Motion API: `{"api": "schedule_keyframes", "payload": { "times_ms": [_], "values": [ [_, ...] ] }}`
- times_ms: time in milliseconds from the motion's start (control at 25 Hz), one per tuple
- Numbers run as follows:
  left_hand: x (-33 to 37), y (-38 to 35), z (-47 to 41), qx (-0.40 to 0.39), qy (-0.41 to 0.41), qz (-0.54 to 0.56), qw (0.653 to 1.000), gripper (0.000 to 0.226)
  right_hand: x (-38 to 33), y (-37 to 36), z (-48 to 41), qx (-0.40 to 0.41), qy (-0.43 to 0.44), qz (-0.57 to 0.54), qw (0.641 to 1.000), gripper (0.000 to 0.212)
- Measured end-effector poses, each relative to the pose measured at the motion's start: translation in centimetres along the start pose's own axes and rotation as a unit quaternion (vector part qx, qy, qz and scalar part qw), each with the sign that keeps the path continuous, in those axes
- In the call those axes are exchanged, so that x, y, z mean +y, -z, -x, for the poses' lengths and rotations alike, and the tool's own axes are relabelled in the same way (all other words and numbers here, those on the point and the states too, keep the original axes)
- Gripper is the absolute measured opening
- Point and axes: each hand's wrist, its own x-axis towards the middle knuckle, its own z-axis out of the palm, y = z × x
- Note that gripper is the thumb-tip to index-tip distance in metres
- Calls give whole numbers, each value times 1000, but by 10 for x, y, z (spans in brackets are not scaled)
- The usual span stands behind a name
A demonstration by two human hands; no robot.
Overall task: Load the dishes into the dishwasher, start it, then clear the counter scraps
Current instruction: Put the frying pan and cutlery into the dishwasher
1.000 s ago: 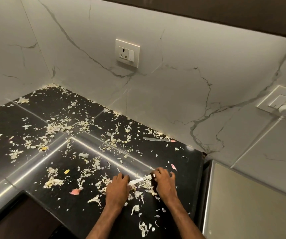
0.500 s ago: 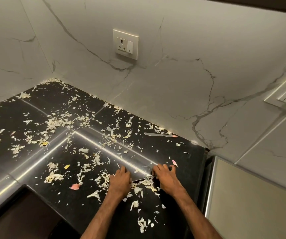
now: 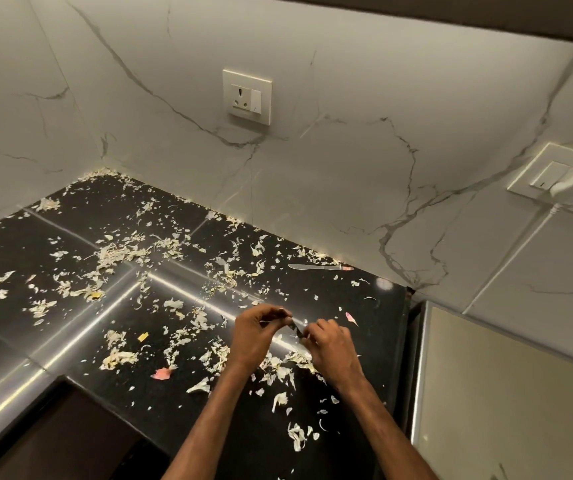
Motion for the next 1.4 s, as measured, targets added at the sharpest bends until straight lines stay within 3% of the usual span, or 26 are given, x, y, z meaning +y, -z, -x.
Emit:
{"api": "schedule_keyframes", "payload": {
  "times_ms": [160,280,360,440,600,720,880,1120,1280,1400],
  "values": [
    [26,-10,6,-47,-57,78,994,18,-38,19,7,47,-48,-98,993,20],
    [26,-8,15,-130,-24,85,988,22,-53,33,22,76,-161,-225,958,29],
    [21,-5,28,-218,-2,20,976,25,-61,43,36,136,-267,-349,888,27],
    [12,-1,47,-252,-25,-72,965,21,-70,48,52,204,-333,-438,810,22],
    [4,14,88,-265,-89,-114,953,15,-100,51,102,281,-364,-548,699,15],
    [-1,28,116,-315,-98,-90,940,24,-124,57,163,363,-408,-533,647,10],
    [-5,19,171,-402,-65,-12,913,20,-150,70,266,424,-471,-424,646,14],
    [10,-29,281,-500,-31,-5,865,19,-189,92,431,484,-539,-369,582,3],
    [26,-53,338,-505,0,13,863,17,-204,101,508,532,-539,-354,549,18],
    [33,-72,400,-481,30,24,876,23,-216,98,576,539,-534,-347,552,18]
  ]
}}
